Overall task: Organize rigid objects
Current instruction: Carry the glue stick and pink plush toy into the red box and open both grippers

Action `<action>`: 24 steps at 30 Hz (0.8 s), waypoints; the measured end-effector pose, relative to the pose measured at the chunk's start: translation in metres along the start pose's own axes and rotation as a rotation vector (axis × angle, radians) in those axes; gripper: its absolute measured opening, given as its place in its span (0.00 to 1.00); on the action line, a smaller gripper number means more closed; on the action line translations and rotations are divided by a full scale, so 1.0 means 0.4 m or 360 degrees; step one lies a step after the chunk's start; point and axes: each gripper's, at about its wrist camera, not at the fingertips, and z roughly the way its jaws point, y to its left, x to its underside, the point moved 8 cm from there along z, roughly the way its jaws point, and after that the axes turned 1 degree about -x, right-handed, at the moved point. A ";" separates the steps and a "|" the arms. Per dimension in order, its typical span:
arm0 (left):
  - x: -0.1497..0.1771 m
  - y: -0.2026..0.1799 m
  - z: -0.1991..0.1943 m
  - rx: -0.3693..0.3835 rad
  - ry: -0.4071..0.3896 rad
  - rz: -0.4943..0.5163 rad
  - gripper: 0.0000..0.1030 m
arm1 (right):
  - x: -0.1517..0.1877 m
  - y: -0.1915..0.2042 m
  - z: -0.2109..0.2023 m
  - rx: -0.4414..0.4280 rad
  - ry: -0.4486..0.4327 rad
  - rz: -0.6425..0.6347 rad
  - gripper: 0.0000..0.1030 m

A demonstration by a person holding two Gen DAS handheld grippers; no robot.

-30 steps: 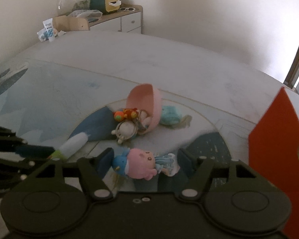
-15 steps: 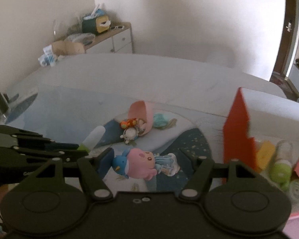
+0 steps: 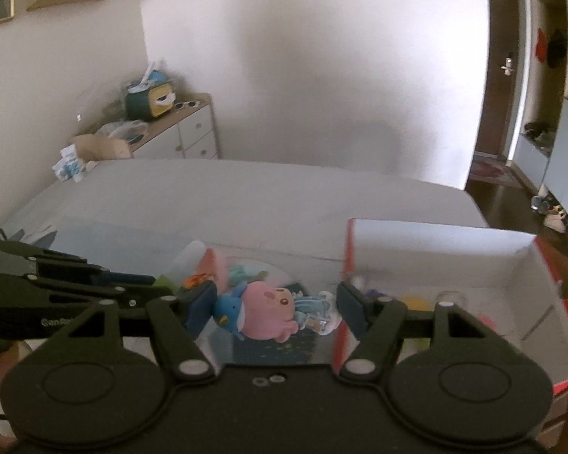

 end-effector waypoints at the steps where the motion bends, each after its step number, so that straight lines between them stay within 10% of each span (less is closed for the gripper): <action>1: -0.011 -0.016 0.003 0.0013 -0.0001 0.0005 0.16 | 0.000 -0.016 -0.006 0.0012 -0.0004 0.0002 0.67; 24: -0.139 -0.340 0.215 0.0089 0.0094 0.0186 0.16 | 0.086 -0.398 -0.049 0.0177 0.0004 0.0101 0.67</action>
